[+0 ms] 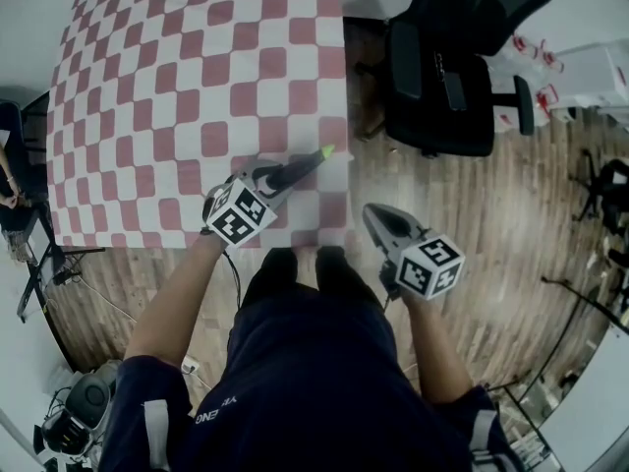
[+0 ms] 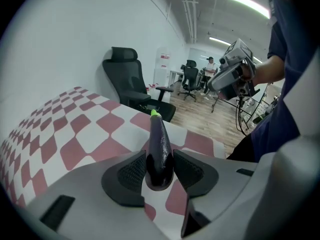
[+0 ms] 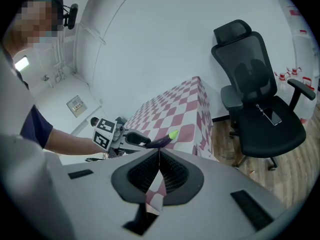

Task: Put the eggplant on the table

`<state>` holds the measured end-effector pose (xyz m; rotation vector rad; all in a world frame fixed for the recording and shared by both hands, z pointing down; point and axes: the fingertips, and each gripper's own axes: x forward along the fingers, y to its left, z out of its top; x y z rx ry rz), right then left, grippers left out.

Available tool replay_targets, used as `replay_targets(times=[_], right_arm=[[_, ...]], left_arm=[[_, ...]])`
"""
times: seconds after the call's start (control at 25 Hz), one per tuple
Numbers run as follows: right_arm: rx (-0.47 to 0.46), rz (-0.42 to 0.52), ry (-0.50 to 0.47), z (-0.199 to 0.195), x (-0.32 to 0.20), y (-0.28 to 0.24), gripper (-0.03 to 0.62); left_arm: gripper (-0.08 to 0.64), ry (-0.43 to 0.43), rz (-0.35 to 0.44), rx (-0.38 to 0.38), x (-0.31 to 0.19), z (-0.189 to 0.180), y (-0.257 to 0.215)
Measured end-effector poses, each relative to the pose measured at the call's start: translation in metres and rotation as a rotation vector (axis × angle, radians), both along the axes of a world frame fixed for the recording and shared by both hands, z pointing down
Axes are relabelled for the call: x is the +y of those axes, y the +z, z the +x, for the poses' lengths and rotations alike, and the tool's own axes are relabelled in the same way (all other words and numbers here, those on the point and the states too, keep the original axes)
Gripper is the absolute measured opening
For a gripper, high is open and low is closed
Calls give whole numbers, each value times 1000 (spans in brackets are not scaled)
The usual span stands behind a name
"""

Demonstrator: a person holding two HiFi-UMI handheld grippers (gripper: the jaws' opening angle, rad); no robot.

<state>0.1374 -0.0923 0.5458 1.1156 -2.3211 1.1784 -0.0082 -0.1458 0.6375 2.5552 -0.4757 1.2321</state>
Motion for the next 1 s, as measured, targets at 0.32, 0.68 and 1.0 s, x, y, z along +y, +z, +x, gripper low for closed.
replay_targets(times=[0.32,0.68,1.0], right_arm=[[-8,-19,-10,-3,2,6,17],[0,-21,-26,-5,5,5,17],[10,-22,-25,-5,7,4,17]], left_arm=[[193,95,43,-116,12,2,20],[201,129,77,-163,16,5,21],[236,128,60,-135,21,8,16]])
